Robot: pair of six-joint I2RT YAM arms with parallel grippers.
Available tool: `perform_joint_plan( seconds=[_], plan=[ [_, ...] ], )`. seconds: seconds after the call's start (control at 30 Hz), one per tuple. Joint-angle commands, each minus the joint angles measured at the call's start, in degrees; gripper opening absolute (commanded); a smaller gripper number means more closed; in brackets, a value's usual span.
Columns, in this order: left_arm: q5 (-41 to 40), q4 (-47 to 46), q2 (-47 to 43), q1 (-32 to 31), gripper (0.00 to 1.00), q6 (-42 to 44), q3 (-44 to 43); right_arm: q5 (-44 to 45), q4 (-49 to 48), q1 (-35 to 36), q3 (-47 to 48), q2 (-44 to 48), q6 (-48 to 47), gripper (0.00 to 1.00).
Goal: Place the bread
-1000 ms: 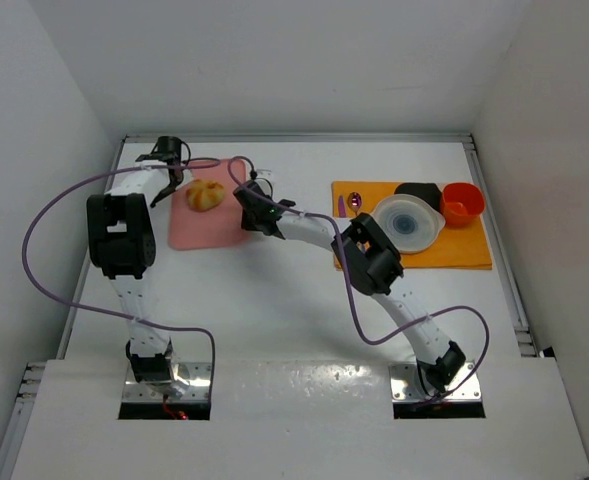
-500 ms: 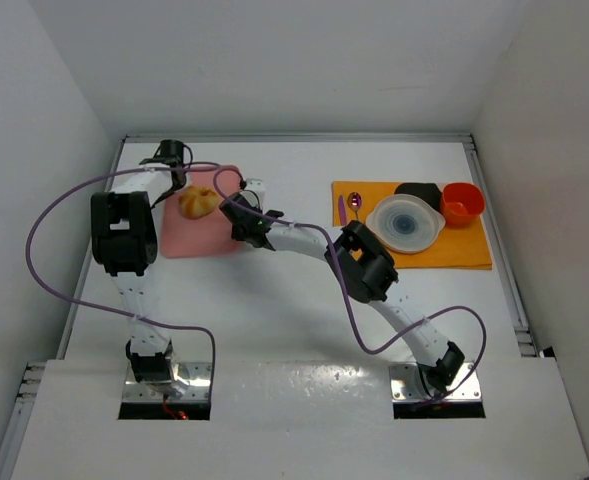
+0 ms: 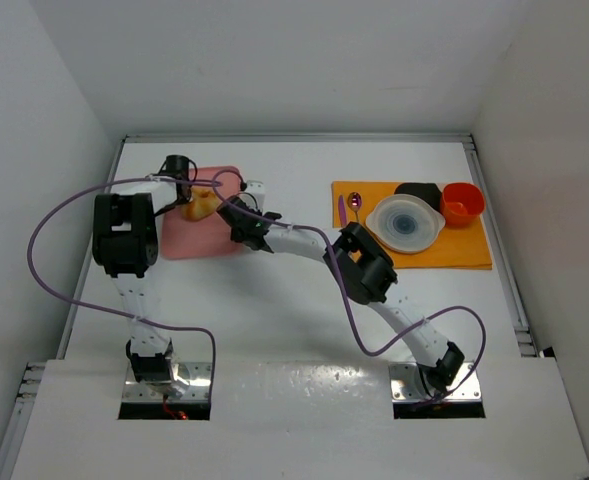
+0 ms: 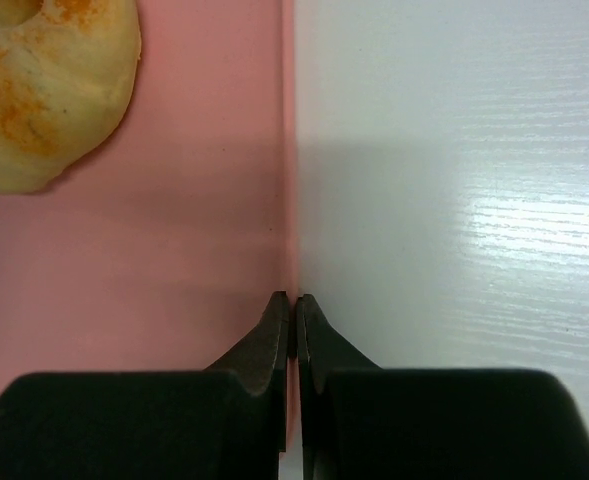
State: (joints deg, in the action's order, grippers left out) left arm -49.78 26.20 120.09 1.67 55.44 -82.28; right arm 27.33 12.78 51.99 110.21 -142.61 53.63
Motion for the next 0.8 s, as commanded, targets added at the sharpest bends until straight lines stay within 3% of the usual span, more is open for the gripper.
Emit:
perform_joint_plan(
  seconds=[0.0,0.13,0.37,0.6,0.77],
  plan=[
    [-0.15,5.26,-1.97,-1.06,0.0,2.13,1.68,1.85,2.25,1.19,1.5,1.1,1.39,0.0],
    [6.53,18.94,-2.5,-1.06,0.0,-0.06,-0.68,2.46,0.94,1.1,0.27,1.98,-0.1,0.0],
    [15.4,32.59,-0.48,0.09,0.0,-0.68,-7.54,2.38,1.02,1.19,-0.17,2.33,-0.01,0.0],
    [20.6,37.88,-1.0,2.37,0.0,7.39,-11.24,2.9,0.58,1.01,-1.84,3.39,-0.02,0.0],
    [19.99,35.68,-3.02,2.37,0.0,12.14,-6.76,3.34,0.32,0.92,-2.72,3.65,0.34,0.0]
  ],
)
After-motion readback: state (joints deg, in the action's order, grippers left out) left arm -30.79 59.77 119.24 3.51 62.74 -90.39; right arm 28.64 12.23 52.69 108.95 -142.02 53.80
